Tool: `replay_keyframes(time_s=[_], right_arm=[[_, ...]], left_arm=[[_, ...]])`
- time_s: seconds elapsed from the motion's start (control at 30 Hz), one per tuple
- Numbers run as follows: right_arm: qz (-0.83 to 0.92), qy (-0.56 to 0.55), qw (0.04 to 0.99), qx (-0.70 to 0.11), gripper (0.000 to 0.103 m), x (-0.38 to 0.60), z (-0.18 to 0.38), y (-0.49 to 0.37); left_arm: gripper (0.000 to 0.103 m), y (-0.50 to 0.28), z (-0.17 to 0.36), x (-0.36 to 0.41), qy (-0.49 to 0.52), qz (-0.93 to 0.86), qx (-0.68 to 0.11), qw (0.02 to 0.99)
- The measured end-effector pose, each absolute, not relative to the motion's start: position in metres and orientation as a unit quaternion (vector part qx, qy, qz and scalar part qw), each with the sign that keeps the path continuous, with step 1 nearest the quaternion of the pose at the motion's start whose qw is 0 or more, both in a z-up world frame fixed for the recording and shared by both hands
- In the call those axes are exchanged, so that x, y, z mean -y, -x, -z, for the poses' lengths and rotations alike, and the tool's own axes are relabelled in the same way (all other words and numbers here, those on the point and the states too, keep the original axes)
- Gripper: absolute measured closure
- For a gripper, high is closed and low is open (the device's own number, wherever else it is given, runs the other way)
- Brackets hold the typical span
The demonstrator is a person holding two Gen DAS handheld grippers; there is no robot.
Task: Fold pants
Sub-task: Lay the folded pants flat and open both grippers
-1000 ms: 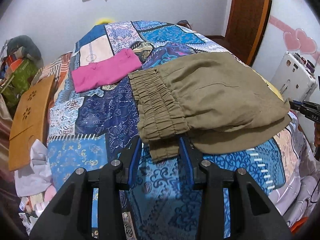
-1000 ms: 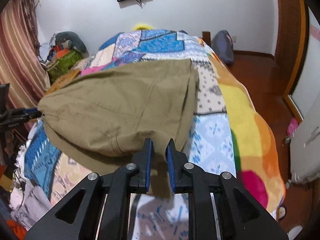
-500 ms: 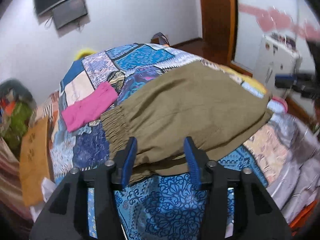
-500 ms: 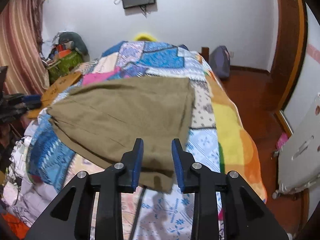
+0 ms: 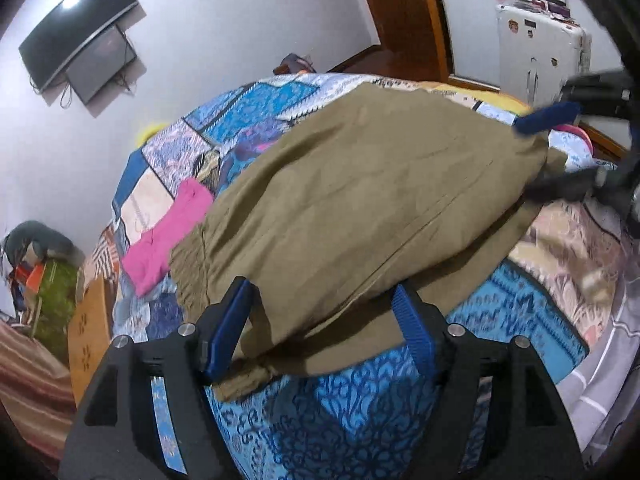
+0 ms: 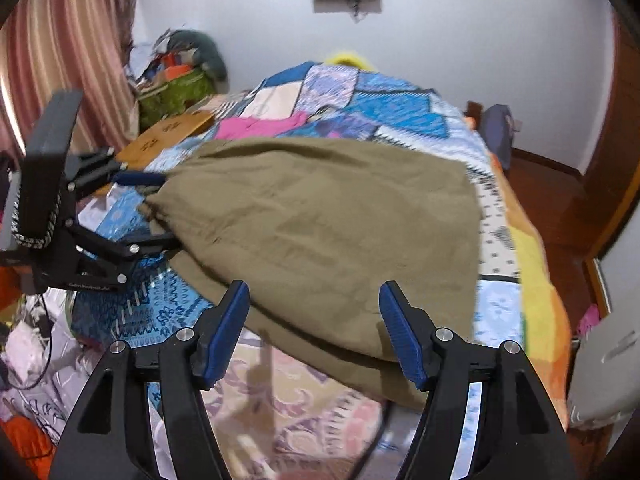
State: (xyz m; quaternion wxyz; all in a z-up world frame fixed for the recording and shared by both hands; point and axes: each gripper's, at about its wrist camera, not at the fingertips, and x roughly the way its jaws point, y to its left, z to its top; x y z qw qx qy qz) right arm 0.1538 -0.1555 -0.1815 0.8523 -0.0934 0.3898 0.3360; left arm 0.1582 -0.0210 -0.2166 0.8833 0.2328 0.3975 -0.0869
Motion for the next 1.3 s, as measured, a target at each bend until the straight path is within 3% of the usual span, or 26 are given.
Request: replay_keyframes(time_s=[0.33, 0.4, 0.47, 0.6, 0.67, 0.83, 1.03, 1.1, 1.3], right_arm=[[-0.350, 0.131, 0.849, -0.373, 0.040, 0.120, 0.197, -0.163], [-0.353, 0.122, 0.851, -0.370, 0.061, 0.122, 0.197, -0.167], [-0.357, 0.112, 0.849, -0.372, 0.073, 0.125, 0.196, -0.169], [-0.364, 0.111, 0.851, -0.361, 0.091, 0.124, 0.190, -0.163], [-0.365, 0.115, 0.851, -0.358, 0.092, 0.125, 0.187, -0.160], [-0.370, 0.119, 0.850, -0.357, 0.094, 0.129, 0.185, -0.150], [-0.373, 0.118, 0.840, -0.377, 0.093, 0.129, 0.193, -0.146], [-0.373, 0.110, 0.835, -0.388, 0.088, 0.129, 0.197, -0.145], [-0.380, 0.079, 0.825, -0.410, 0.078, 0.143, 0.187, -0.140]], left_arm=[[0.031, -0.174, 0.201, 0.017, -0.178, 0.123, -0.408, 0.887], [0.031, -0.170, 0.206, 0.022, -0.184, 0.130, -0.409, 0.884], [0.035, -0.168, 0.213, 0.029, -0.204, 0.121, -0.407, 0.882], [0.063, -0.174, 0.220, 0.033, -0.199, 0.112, -0.415, 0.881], [0.074, -0.172, 0.215, 0.032, -0.190, 0.112, -0.407, 0.887], [0.081, -0.159, 0.207, 0.034, -0.192, 0.128, -0.398, 0.888], [0.081, -0.151, 0.223, 0.032, -0.185, 0.134, -0.420, 0.878], [0.081, -0.149, 0.225, 0.032, -0.184, 0.130, -0.424, 0.877], [0.068, -0.132, 0.216, 0.022, -0.169, 0.140, -0.432, 0.875]])
